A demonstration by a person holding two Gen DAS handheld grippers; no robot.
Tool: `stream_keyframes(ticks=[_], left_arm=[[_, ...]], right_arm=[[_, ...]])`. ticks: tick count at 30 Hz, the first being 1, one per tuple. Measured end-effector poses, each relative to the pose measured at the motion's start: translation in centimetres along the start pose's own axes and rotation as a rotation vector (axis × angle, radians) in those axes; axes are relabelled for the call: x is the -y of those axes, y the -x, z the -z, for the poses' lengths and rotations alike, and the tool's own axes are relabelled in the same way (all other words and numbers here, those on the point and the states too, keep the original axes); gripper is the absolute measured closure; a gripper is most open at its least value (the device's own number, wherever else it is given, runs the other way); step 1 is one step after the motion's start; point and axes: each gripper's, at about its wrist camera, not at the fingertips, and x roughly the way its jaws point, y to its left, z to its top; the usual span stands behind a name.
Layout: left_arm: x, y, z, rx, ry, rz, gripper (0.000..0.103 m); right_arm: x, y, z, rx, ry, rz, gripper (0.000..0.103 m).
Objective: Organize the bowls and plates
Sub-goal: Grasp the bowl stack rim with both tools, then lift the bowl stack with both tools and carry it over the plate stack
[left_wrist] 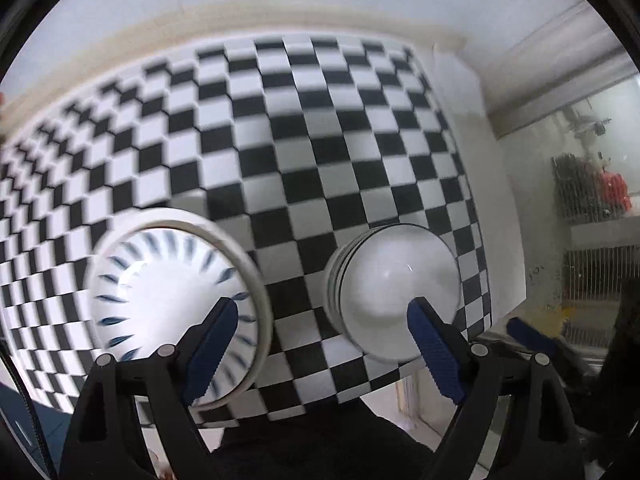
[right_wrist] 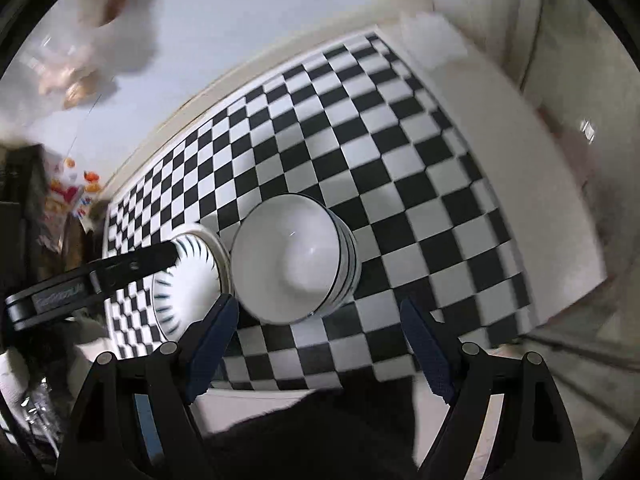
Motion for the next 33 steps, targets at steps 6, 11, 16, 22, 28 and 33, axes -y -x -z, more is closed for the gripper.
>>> stream_keyframes(ticks=[6,11,16,22,28,33], left_arm=[[-0.1,-5.2,-2.7,-0.136,0.016,0.071,0.020],[-0.3,-8.0,-4.0,-0.215,0.030,0.108,0.027],[-0.1,-10.1,-4.6,-0.273,0.025,0.139,0.043],[0.5,-11.6,-4.6,-0.314,0.002,0.161,0.054],[0.3,-11.9,-5.0,-0.328,-0.006,0.187,0.054],[0.4,-11.8,-4.9,-0.303,-0.014,0.184,0.053]], right_arm=[[3.7,-5.9,-1.0,-0.068,-0.137,-0.117,0.020],[5.1,-9.5,-1.5,-0.118,-0.199,-0.223,0.022],[5.3,-13.0,-1.7,-0.171,-0.210,-0.295,0.025],[6.1,-14.8,-1.6,-0.188,-0.227,-0.310,0.032],[7.5,-17.4,-1.2,-0.263,-0.277,-0.347,0.044],[7.9,-18.1,-1.0,-0.257,-0.286,-0.362,0.044]])
